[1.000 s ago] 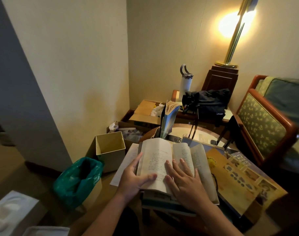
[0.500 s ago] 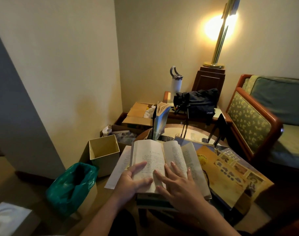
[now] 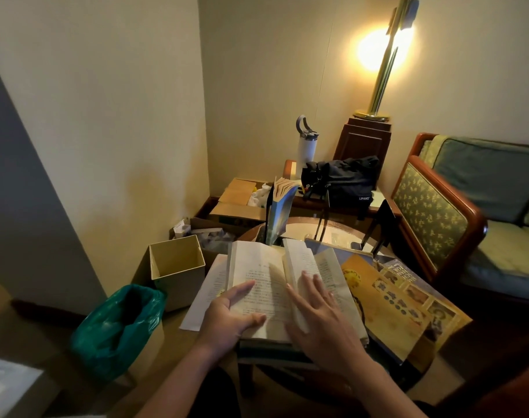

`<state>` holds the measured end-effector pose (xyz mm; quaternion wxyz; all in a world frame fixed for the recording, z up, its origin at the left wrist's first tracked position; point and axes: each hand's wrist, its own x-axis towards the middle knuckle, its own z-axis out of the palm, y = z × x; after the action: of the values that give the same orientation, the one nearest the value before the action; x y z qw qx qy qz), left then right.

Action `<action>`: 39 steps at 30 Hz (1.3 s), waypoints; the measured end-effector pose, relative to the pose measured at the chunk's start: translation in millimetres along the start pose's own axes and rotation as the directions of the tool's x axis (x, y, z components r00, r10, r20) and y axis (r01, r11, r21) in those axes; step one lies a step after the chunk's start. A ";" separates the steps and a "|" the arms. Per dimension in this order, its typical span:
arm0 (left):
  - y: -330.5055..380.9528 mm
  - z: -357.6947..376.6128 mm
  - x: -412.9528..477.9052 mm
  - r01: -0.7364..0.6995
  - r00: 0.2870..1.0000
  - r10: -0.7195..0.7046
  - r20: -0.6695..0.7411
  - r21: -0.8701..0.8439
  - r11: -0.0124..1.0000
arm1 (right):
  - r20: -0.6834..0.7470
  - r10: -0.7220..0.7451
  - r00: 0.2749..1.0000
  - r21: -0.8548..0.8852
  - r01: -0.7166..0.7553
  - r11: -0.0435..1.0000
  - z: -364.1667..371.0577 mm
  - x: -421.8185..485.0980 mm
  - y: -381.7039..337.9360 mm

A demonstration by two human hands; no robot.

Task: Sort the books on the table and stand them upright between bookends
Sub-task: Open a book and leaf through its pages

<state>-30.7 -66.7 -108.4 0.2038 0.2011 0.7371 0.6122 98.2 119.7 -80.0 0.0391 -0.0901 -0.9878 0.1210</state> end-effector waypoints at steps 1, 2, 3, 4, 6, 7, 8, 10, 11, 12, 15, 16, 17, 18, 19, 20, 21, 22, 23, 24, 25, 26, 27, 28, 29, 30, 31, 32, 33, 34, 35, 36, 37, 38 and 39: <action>-0.2 -0.4 -0.1 0.000 1.000 0.000 0.001 0.008 1.000 | 0.007 0.013 1.000 0.000 -0.013 1.000 -2.1 -1.8 1.4; -0.3 -1.1 -0.2 0.004 1.000 -0.004 0.003 0.012 1.000 | 0.022 0.017 1.000 0.007 -0.017 1.000 -3.0 -3.2 3.7; -0.8 -1.6 -0.4 0.008 1.000 -0.008 0.008 0.013 1.000 | 0.033 0.016 0.999 0.028 -0.017 0.999 -3.5 -4.7 5.6; -0.7 -1.8 -0.7 0.012 1.000 -0.012 0.012 0.016 1.000 | 0.034 0.017 0.999 0.060 -0.019 0.998 -3.5 -6.4 7.5; 1.5 -1.6 -1.8 0.015 1.000 -0.015 0.012 0.027 1.000 | 0.013 0.031 0.999 0.129 -0.032 0.991 -4.0 -10.3 10.3; 2.4 -1.4 -2.4 0.014 1.000 -0.014 0.008 0.035 0.999 | 0.010 0.044 0.999 0.153 -0.045 0.987 -4.6 -12.1 12.0; 3.0 -1.5 -2.7 0.014 1.000 -0.015 0.006 0.041 0.999 | 0.013 0.053 0.999 0.168 -0.055 0.984 -6.2 -13.8 12.7; 3.6 -2.4 -3.4 0.021 1.000 -0.022 0.006 0.039 0.999 | 0.018 0.056 0.998 0.195 -0.059 0.979 -10.8 -15.5 11.9; 3.9 -2.6 -3.5 0.022 1.000 -0.022 0.006 0.035 0.999 | 0.026 0.055 0.998 0.205 -0.059 0.977 -14.7 -16.3 9.7; 4.4 -2.6 -3.5 0.020 1.000 -0.020 0.003 0.040 0.999 | 0.041 0.056 0.998 0.202 -0.064 0.977 -17.9 -16.2 7.2; 7.3 -1.7 -4.0 -0.011 1.000 0.013 -0.016 0.094 0.996 | 0.073 0.065 0.995 0.146 -0.076 0.986 -22.7 -14.0 0.2; 8.6 -1.3 -4.3 -0.026 0.999 0.028 -0.021 0.108 0.994 | 0.063 0.056 0.996 0.131 -0.064 0.989 -22.8 -12.5 -1.1; 9.3 -0.9 -4.4 -0.037 0.999 0.040 -0.022 0.116 0.993 | 0.057 0.044 0.997 0.120 -0.051 0.992 -21.3 -10.5 -1.2; 10.1 -0.3 -4.1 -0.043 0.999 0.046 -0.023 0.120 0.992 | 0.056 0.033 0.998 0.102 -0.038 0.994 -20.3 -8.7 -1.4; 10.3 0.4 -4.0 -0.047 0.998 0.050 -0.024 0.122 0.991 | 0.054 0.019 0.998 0.073 -0.023 0.997 -18.8 -7.0 -1.5; 10.6 1.4 -3.5 -0.048 0.998 0.051 -0.028 0.124 0.991 | 0.050 -0.001 0.999 0.038 -0.001 0.999 -17.8 -5.4 -1.9; 9.9 1.8 -2.9 -0.045 0.998 0.050 -0.033 0.123 0.991 | 0.043 -0.021 0.999 0.010 0.021 1.000 -18.0 -4.4 -3.9; 9.7 2.1 -2.3 -0.045 0.998 0.050 -0.039 0.114 0.992 | 0.034 -0.038 0.999 -0.009 0.039 0.999 -17.5 -2.7 -5.7; 8.8 2.2 -1.7 -0.048 0.998 0.053 -0.045 0.103 0.994 | 0.026 -0.054 0.998 -0.025 0.055 0.998 -16.8 -0.9 -8.0; 8.4 2.7 -1.6 -0.051 0.997 0.056 -0.052 0.094 0.994 | 0.018 -0.068 0.998 -0.040 0.069 0.997 -16.2 0.9 -10.7; 9.3 2.6 -2.0 -0.047 0.997 0.052 -0.060 0.082 0.996 | 0.013 -0.079 0.997 -0.058 0.080 0.995 -15.4 3.1 -14.0; 10.6 2.2 -2.1 -0.036 0.997 0.040 -0.067 0.062 0.997 | 0.018 -0.086 0.996 -0.078 0.088 0.993 -15.3 5.0 -17.7; 11.7 1.7 -2.2 -0.028 0.997 0.031 -0.069 0.044 0.999 | 0.032 -0.090 0.995 -0.097 0.093 0.991 -15.8 6.9 -21.8; 12.2 1.9 -1.6 -0.030 0.997 0.032 -0.065 0.038 0.999 | 0.049 -0.094 0.994 -0.117 0.099 0.988 -16.7 8.4 -26.2; 12.4 1.6 -2.1 -0.034 0.998 0.035 -0.060 0.028 0.999 | 0.066 -0.100 0.993 -0.132 0.108 0.985 -17.7 9.6 -30.5; 13.4 1.0 -2.6 -0.031 0.998 0.031 -0.058 -0.002 1.000 | 0.082 -0.108 0.991 -0.142 0.118 0.983 -18.9 11.1 -34.2; 13.8 0.3 -3.0 -0.015 0.998 0.014 -0.060 -0.029 0.999 | 0.101 -0.114 0.988 -0.144 0.128 0.981 -19.1 12.4 -36.9; 14.0 -0.5 -2.6 0.000 0.998 -0.002 -0.061 -0.034 0.999 | 0.125 -0.118 0.985 -0.136 0.135 0.981 -19.3 14.1 -38.7; 14.0 -1.8 -2.1 0.004 0.998 -0.005 -0.055 -0.031 1.000 | 0.147 -0.123 0.981 -0.120 0.141 0.983 -18.7 15.9 -39.1; 14.0 -2.4 -1.5 0.011 0.999 -0.014 -0.051 -0.060 0.998 | 0.160 -0.131 0.978 -0.096 0.147 0.984 -18.5 17.6 -38.5; 16.4 -2.9 -1.7 0.036 0.998 -0.041 -0.049 -0.098 0.995 | 0.160 -0.143 0.977 -0.063 0.155 0.986 -17.2 19.8 -36.1; 17.9 -3.5 -1.7 0.065 0.997 -0.070 -0.037 -0.124 0.990 | 0.155 -0.155 0.976 -0.023 0.161 0.987 -16.0 21.9 -33.0; 18.4 -4.1 -1.5 0.084 0.996 -0.089 -0.030 -0.137 0.987 | 0.152 -0.160 0.975 0.012 0.160 0.987 -14.6 24.1 -29.3; 16.3 -4.9 -0.3 0.088 0.996 -0.091 -0.024 -0.105 0.991 | 0.154 -0.156 0.976 0.026 0.154 0.988 -12.9 26.1 -25.8; 13.0 -5.8 0.0 0.086 0.996 -0.087 -0.010 -0.070 0.994 | 0.158 -0.146 0.977 0.010 0.146 0.989 -10.7 27.9 -22.6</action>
<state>-33.3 -69.2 -94.6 0.2319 0.1579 0.7248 0.6292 68.1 105.8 -62.4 -0.0306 -0.0075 -0.9918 0.1235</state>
